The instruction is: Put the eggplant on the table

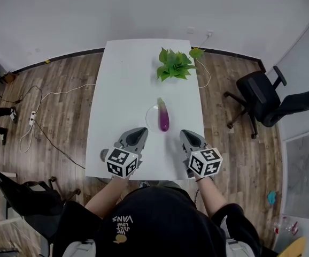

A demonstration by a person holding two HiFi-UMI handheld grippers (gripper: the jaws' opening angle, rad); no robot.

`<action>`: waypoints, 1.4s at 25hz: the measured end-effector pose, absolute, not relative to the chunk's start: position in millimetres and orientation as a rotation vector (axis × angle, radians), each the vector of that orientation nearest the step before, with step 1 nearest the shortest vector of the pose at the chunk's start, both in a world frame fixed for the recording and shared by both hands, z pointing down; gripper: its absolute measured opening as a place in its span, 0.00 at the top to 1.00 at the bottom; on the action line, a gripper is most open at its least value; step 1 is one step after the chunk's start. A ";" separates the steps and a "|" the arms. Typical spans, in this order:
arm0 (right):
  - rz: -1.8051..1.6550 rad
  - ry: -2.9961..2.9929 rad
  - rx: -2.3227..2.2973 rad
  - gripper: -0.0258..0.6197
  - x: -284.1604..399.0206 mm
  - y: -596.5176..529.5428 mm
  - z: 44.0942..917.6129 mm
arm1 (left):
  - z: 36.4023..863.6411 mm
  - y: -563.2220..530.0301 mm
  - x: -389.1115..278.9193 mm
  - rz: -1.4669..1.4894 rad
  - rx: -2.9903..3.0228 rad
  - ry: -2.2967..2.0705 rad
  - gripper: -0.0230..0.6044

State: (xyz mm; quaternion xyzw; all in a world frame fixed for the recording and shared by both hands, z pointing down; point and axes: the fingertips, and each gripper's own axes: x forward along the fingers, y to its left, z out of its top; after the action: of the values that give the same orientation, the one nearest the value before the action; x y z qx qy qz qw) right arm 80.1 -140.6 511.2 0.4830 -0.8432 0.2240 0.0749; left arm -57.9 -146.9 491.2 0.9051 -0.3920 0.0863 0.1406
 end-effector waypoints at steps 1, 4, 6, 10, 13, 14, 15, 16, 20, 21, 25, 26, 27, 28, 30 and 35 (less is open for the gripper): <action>0.644 -2.531 1.464 0.93 81.2 -138.9 508.7 | 489.2 -144.2 -59.2 0.241 2.626 -1.151 0.94; 0.581 -2.539 1.499 0.93 83.3 -133.3 502.8 | 484.7 -136.3 -62.9 0.224 2.656 -1.204 0.94; 0.559 -2.538 1.507 0.93 82.5 -129.9 501.9 | 483.6 -132.4 -65.1 0.216 2.666 -1.218 0.95; 0.549 -2.537 1.507 0.93 78.1 -123.6 502.0 | 484.0 -126.6 -67.3 0.212 2.664 -1.210 0.95; 0.540 -2.541 1.502 0.93 75.3 -119.8 501.4 | 482.9 -123.4 -67.2 0.206 2.667 -1.210 0.95; 0.536 -2.542 1.502 0.93 74.8 -118.7 501.0 | 482.1 -122.6 -66.9 0.204 2.670 -1.213 0.95; 0.530 -2.543 1.502 0.93 74.6 -117.8 500.3 | 481.3 -121.9 -66.4 0.204 2.673 -1.217 0.95; 0.525 -2.544 1.502 0.93 74.4 -117.1 499.6 | 480.7 -121.3 -66.1 0.204 2.675 -1.220 0.95; 0.507 -2.545 1.506 0.93 73.5 -115.8 497.3 | 480.5 -119.3 -66.3 0.203 2.683 -1.227 0.95; 0.503 -2.543 1.507 0.93 73.1 -115.8 497.2 | 480.8 -118.7 -66.5 0.204 2.687 -1.229 0.95; 0.491 -2.541 1.505 0.93 72.5 -117.0 496.8 | 480.6 -118.2 -66.5 0.204 2.695 -1.241 0.95; 0.489 -2.540 1.505 0.93 72.6 -117.5 496.7 | 480.6 -118.6 -66.4 0.203 2.695 -1.242 0.95; 0.487 -2.538 1.505 0.93 72.6 -117.9 496.6 | 480.8 -118.8 -66.5 0.205 2.693 -1.243 0.95; 0.486 -2.536 1.505 0.93 72.4 -118.2 496.7 | 481.1 -119.0 -67.0 0.207 2.689 -1.243 0.95; 0.493 -2.535 1.504 0.93 72.2 -118.9 497.3 | 481.7 -119.5 -68.0 0.209 2.685 -1.245 0.95; 0.504 -2.530 1.503 0.93 74.4 -121.5 501.1 | 479.3 -123.3 -65.3 0.215 2.709 -1.254 0.95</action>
State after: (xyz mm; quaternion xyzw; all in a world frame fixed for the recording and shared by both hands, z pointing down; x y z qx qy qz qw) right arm 74.4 -121.5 501.1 0.5018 -0.8449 0.1684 0.0780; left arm -65.3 -123.3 479.3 0.9027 -0.4177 0.0717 0.0742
